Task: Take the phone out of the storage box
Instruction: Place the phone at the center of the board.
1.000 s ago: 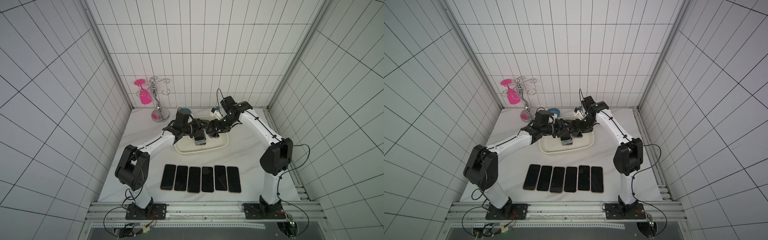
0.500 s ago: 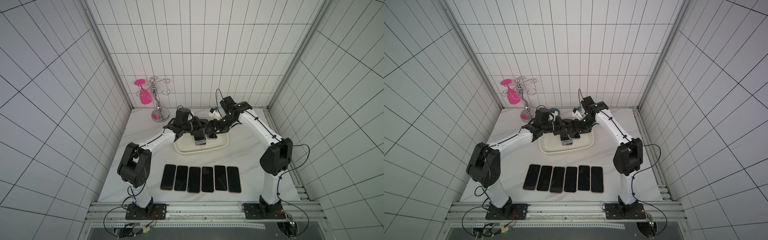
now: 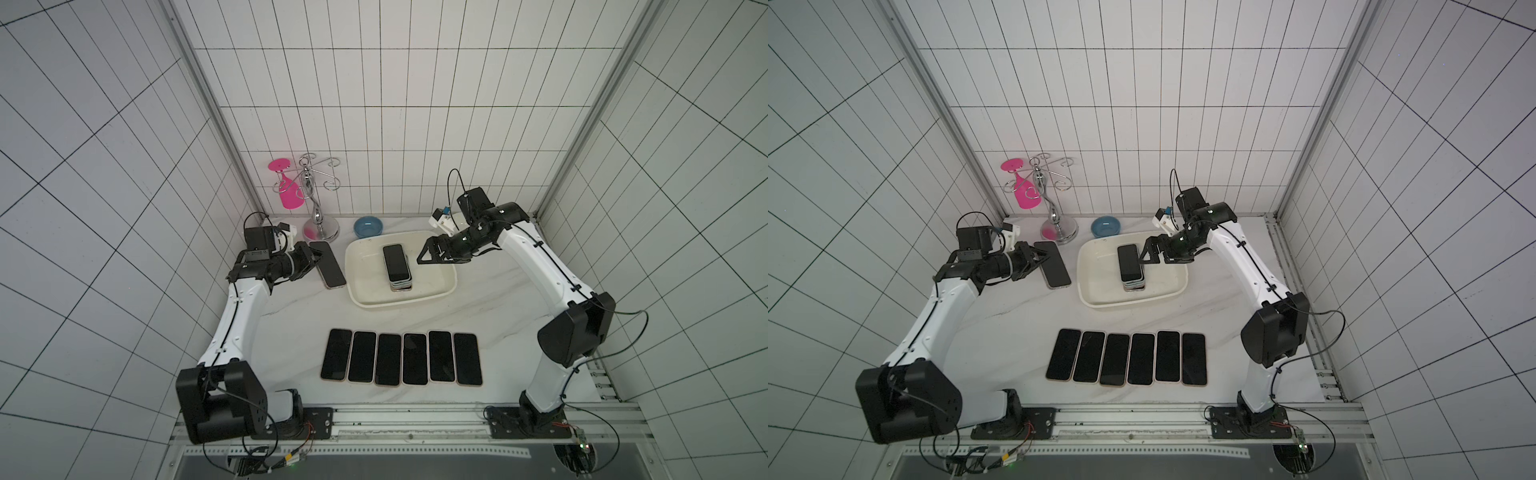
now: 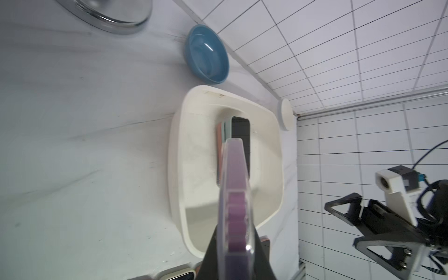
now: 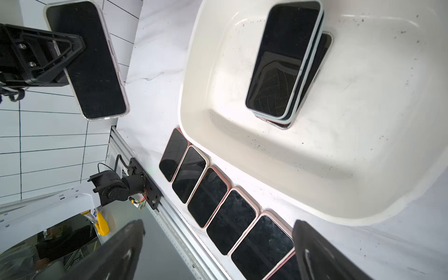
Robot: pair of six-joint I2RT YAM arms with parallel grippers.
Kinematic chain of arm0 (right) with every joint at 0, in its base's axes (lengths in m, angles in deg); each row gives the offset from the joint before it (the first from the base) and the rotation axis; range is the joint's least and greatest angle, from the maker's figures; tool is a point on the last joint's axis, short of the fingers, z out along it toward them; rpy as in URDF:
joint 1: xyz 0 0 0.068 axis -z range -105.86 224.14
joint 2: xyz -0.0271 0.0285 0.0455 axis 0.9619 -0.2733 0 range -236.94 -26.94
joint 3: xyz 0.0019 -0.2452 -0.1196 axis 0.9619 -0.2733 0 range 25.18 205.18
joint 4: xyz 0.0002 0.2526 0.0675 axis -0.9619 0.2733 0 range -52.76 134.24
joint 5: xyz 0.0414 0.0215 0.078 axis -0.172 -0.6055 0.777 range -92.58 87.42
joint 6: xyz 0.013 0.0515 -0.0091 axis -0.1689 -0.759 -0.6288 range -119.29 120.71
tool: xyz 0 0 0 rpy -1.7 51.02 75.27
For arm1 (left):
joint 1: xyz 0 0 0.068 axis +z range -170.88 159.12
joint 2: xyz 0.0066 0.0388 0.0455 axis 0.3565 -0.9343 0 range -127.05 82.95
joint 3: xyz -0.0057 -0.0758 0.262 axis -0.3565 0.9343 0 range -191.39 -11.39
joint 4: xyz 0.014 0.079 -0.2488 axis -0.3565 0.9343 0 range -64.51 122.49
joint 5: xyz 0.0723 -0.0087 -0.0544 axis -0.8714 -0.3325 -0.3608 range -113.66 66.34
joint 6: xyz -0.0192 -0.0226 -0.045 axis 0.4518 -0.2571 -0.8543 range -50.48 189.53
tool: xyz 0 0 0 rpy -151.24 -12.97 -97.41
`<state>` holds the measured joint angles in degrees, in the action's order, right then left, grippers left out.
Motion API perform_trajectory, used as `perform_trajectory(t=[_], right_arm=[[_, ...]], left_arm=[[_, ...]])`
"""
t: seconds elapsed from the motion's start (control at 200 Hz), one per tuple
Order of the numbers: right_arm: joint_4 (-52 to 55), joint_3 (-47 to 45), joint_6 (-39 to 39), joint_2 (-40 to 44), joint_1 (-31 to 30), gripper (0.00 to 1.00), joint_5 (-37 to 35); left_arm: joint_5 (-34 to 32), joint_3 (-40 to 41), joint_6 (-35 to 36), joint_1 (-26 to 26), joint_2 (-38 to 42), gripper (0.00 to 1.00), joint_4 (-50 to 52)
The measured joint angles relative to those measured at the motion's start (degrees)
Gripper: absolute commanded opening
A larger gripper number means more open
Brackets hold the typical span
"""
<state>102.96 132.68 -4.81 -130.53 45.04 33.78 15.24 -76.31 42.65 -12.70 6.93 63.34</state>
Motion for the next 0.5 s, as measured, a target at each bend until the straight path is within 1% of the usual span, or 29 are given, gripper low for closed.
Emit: perform_trajectory(t=[0.12,0.255,0.34,0.42,0.5], right_arm=[[-0.59,-3.10,-0.02,0.15,0.02,0.99,-0.50],[-1.22,-4.63,-1.07,0.15,0.92,0.99,-5.25],[-1.53,-4.37,-2.08,-0.42,2.69,0.99,-8.66],[-1.18,-2.23,-2.40,-3.26,4.11,1.00,-11.56],[-1.25,0.44,-2.56,-7.78,4.98,0.95,-13.33]], left_arm=[[-4.94,-2.10,6.69,-0.74,-3.72,0.00,6.49],[-9.70,-7.82,11.96,-1.66,-14.05,0.00,10.73],[-12.85,-10.25,13.60,-2.93,-19.93,0.00,11.17],[-14.56,-10.62,14.08,-4.66,-23.10,0.00,10.69],[-15.39,-10.88,14.10,-7.08,-24.83,0.00,10.38]])
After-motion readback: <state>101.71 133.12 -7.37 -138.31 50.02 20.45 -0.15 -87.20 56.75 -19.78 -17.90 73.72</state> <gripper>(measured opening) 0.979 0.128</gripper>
